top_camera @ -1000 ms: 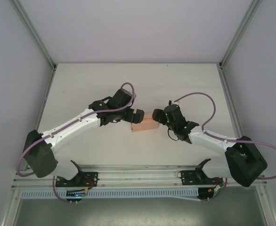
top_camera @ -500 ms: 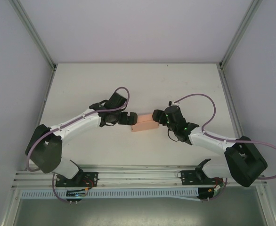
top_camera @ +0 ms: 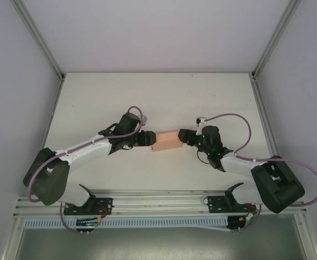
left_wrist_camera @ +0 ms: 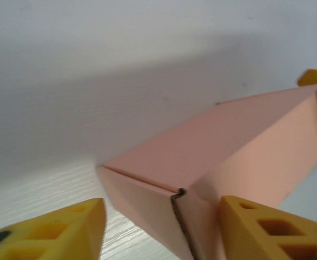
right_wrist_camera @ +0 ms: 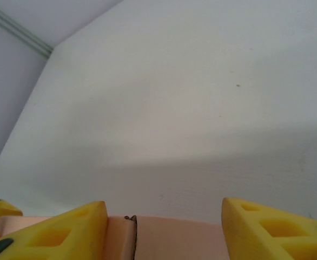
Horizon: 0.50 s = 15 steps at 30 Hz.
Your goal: Assemble paper box
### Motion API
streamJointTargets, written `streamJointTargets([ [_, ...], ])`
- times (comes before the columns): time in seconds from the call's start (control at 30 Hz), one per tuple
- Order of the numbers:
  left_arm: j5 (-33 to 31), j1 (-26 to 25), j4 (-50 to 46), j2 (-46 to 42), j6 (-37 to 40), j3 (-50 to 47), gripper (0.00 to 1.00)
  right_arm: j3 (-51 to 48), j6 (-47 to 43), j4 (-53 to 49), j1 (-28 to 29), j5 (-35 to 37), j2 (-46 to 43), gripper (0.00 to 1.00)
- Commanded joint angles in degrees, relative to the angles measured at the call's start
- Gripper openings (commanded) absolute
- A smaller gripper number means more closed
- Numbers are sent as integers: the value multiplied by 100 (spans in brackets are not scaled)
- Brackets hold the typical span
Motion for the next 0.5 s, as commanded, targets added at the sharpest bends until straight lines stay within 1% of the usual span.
streamJointTargets([
  [0.0,-110,32,-721,399,-40,-602,43,-576,-745,-606,-242,-604,546,47],
  [0.07,-158,30,-617,478,-53,-686,31,-583,-759,-359,-369,-929,770,38],
  [0.1,-128,40,-539,491,-62,-734,27,-544,-685,-269,-421,-1066,871,32],
  [0.13,-90,41,-483,505,-88,-768,26,-526,-619,-134,-462,-1210,970,29],
  [0.2,-37,49,-382,477,-118,-846,19,-547,-490,200,-503,-1322,1179,29],
  [0.27,-85,49,-324,385,-154,-966,11,-528,-411,331,-550,-1394,1372,27],
  [0.37,-157,76,-263,279,-220,-1161,6,-528,-252,564,-629,-1401,1681,25],
  [0.47,-123,84,-154,287,-289,-1320,1,-596,8,1056,-691,-1440,2032,22],
])
